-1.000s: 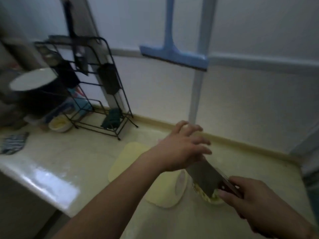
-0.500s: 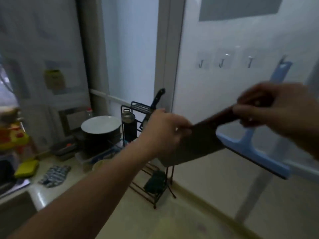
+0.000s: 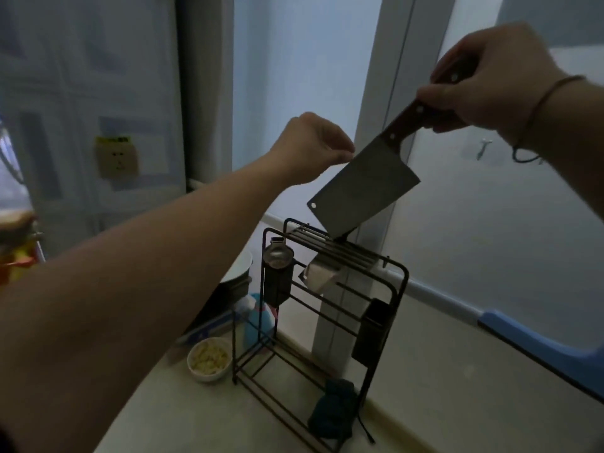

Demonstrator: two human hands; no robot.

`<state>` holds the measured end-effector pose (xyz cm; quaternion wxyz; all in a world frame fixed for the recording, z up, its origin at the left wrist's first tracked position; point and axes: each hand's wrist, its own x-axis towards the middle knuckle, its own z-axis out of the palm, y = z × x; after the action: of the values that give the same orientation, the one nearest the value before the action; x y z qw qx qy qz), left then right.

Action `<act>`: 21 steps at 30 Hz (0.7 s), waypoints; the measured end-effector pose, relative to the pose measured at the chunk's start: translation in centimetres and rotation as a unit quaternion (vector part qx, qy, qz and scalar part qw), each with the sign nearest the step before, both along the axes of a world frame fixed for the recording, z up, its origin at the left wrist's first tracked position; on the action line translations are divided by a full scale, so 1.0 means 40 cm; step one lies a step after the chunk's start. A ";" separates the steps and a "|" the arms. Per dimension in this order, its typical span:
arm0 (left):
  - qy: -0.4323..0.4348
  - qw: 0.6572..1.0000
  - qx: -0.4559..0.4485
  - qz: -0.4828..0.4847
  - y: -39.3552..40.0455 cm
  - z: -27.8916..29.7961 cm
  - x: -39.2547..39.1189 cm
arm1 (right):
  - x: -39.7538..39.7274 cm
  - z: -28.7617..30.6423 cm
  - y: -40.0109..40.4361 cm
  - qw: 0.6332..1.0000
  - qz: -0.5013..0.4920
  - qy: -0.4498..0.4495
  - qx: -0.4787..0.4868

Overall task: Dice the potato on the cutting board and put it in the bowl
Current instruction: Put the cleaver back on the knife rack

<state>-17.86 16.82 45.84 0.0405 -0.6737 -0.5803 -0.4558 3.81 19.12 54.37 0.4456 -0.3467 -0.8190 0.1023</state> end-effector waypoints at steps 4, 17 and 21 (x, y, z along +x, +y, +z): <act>-0.016 0.999 -0.034 -0.019 0.060 -0.050 -0.022 | -0.028 -0.035 0.047 1.000 -0.024 -0.018 0.002; -0.008 0.998 -0.042 -0.047 0.120 -0.102 -0.037 | -0.056 -0.057 0.106 0.995 -0.024 -0.084 -0.046; 0.027 0.996 -0.078 -0.037 0.135 -0.139 -0.045 | -0.094 -0.085 0.101 0.992 -0.023 -0.103 -0.074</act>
<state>-19.67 22.23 40.29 -0.0129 -0.7076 -0.5876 -0.3922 0.06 23.16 50.99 0.3340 -0.4065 -0.8425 0.1160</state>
